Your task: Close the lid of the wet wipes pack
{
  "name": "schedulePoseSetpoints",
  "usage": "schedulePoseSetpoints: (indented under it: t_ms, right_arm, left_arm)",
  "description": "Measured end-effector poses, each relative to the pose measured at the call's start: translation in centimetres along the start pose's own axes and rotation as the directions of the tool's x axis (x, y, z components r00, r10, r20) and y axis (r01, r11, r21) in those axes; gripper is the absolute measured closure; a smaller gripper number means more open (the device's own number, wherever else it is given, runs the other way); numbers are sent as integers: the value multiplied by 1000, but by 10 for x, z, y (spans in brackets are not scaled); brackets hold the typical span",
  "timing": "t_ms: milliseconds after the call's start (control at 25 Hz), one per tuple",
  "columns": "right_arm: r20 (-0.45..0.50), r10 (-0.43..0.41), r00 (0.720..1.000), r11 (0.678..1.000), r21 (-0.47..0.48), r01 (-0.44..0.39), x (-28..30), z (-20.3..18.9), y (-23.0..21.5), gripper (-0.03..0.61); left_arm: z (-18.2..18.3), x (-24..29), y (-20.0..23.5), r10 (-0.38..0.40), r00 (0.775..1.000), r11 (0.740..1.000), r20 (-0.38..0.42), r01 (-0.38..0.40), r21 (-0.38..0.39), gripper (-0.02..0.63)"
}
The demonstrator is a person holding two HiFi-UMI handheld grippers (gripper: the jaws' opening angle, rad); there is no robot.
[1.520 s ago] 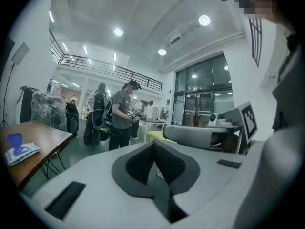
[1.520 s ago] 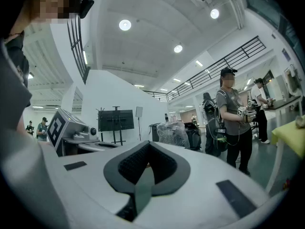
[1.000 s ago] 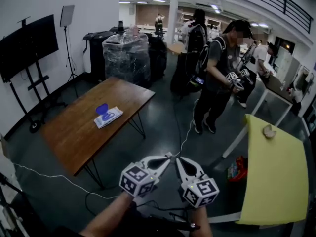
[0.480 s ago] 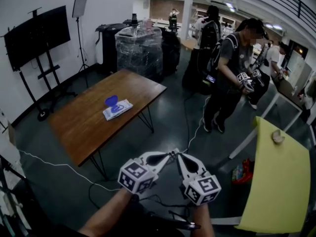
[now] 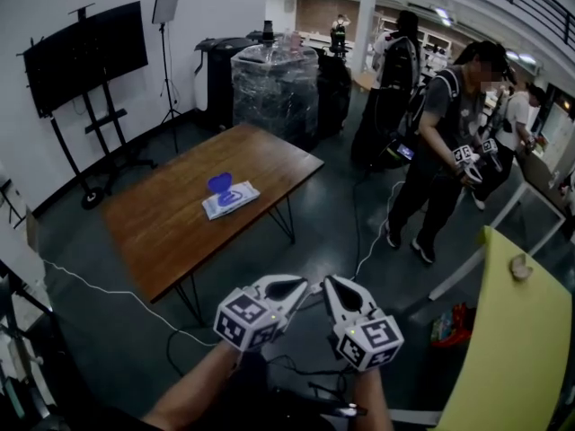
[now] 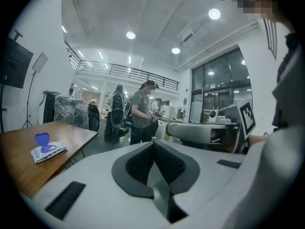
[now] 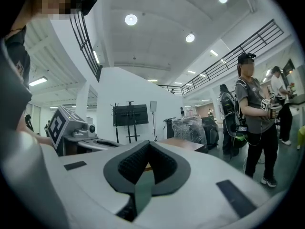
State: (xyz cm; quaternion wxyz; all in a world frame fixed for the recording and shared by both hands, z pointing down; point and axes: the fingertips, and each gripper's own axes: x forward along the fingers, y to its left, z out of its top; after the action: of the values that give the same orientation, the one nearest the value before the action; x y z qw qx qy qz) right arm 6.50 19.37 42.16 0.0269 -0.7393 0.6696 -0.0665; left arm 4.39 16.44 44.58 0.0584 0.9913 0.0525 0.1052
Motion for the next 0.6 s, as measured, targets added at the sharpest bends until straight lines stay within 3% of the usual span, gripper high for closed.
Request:
schedulePoseSetpoints:
  t_ms: [600]
  right_arm:
    - [-76,100,992,995,-9,-101,146,-2,-26,567]
  left_arm:
    - [13,19,147,108,994,992,11,-107,-60,618]
